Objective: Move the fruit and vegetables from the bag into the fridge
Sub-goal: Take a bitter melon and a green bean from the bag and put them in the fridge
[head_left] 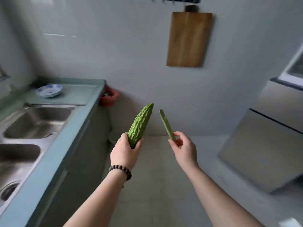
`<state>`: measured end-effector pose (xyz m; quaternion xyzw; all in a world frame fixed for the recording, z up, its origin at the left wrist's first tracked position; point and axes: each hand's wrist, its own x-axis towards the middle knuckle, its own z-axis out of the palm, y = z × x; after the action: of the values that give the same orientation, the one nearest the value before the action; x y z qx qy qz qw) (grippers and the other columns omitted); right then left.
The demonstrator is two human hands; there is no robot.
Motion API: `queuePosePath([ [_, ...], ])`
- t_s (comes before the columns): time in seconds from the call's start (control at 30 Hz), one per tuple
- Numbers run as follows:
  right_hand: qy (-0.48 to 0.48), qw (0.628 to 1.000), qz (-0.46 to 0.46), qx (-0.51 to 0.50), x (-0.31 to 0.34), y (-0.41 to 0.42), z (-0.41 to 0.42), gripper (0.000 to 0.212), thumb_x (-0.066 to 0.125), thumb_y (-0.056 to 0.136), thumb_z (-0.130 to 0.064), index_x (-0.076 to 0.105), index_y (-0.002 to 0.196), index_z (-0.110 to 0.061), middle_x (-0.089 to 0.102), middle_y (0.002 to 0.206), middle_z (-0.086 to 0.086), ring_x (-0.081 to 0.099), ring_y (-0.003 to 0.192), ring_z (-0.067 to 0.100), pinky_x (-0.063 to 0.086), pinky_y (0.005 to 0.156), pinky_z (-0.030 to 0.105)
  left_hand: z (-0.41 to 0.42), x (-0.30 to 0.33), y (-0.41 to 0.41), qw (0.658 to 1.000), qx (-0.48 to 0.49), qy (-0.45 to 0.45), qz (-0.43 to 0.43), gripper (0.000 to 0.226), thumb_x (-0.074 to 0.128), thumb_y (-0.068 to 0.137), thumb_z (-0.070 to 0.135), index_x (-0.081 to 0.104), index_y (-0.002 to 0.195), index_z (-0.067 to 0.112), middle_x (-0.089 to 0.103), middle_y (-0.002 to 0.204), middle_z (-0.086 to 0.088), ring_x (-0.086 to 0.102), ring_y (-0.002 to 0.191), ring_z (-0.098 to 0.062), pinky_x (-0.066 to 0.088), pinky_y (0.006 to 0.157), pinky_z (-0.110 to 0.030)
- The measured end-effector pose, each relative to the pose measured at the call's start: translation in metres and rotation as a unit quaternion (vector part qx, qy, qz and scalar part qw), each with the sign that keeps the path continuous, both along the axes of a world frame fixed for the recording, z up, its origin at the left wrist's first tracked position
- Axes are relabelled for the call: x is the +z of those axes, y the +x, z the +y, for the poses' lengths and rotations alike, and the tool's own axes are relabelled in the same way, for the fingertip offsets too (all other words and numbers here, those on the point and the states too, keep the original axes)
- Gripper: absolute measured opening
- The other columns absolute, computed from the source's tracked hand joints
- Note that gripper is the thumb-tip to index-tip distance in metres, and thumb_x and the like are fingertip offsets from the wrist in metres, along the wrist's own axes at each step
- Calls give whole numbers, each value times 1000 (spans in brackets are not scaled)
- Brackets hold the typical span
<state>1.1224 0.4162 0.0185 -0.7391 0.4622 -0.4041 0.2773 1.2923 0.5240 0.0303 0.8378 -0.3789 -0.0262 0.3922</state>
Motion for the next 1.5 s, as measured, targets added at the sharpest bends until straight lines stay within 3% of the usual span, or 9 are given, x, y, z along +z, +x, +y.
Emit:
queuePosePath([
  [0.17,-20,995,-8,-97,8,-105,-56,23,70,81,-25,63,102,-20,63,86,-1,57,73,13,45,67,23,-93,18,-84,995,-102,-3,-16,41,56,82,56,45,91,17,59,85,-1,59,80,-29,38,61,-31],
  [0.27,-27,989,-19,-146,15,-163,-90,22,70,82,-23,63,102,-18,61,83,-1,55,70,12,38,62,14,-146,30,-133,990,-140,-12,-18,43,55,82,58,46,90,16,58,82,0,58,76,-27,40,60,-32],
  [0.5,-54,965,-44,-253,31,-297,-162,24,71,81,-21,64,103,-17,62,80,1,57,70,14,42,65,24,-265,44,-255,967,-249,-45,-13,44,53,81,61,48,99,21,59,82,2,58,74,-22,47,61,-34],
  [0.67,-72,949,-38,-306,49,-378,-200,23,70,81,-24,64,103,-19,64,84,-1,58,72,9,45,64,22,-336,68,-324,951,-301,-71,-16,45,52,81,61,49,101,21,59,77,3,59,69,-21,47,57,-33],
  [0.87,-100,936,-51,-333,79,-431,-260,22,69,83,-24,63,104,-21,64,84,-5,58,72,7,44,61,15,-417,105,-384,931,-347,-114,-11,45,53,83,58,49,101,17,59,77,-1,59,69,-24,50,58,-36],
  [1.07,-119,932,-66,-337,97,-472,-354,26,69,83,-23,63,107,-18,60,81,-9,56,74,7,48,68,27,-514,122,-426,919,-367,-145,-6,45,52,82,60,47,99,19,59,74,0,59,65,-22,51,56,-37],
  [1.23,-155,924,-54,-347,119,-503,-457,20,69,82,-22,63,102,-22,62,80,-7,57,72,5,40,61,8,-621,140,-447,913,-372,-168,-4,44,53,82,58,47,97,17,58,71,-1,58,62,-21,51,54,-36],
  [1.4,-195,912,-35,-360,165,-534,-581,19,68,83,-20,63,101,-21,60,79,0,56,71,12,40,62,13,-739,173,-469,903,-386,-187,-6,42,53,82,59,47,94,19,58,71,-1,58,61,-19,51,53,-36],
  [1.5,-238,900,-31,-364,203,-552,-644,21,69,83,-18,64,103,-18,63,81,1,56,72,11,38,61,6,-801,194,-480,897,-394,-200,-14,41,52,82,59,46,93,20,58,70,-1,58,60,-19,52,54,-39],
])
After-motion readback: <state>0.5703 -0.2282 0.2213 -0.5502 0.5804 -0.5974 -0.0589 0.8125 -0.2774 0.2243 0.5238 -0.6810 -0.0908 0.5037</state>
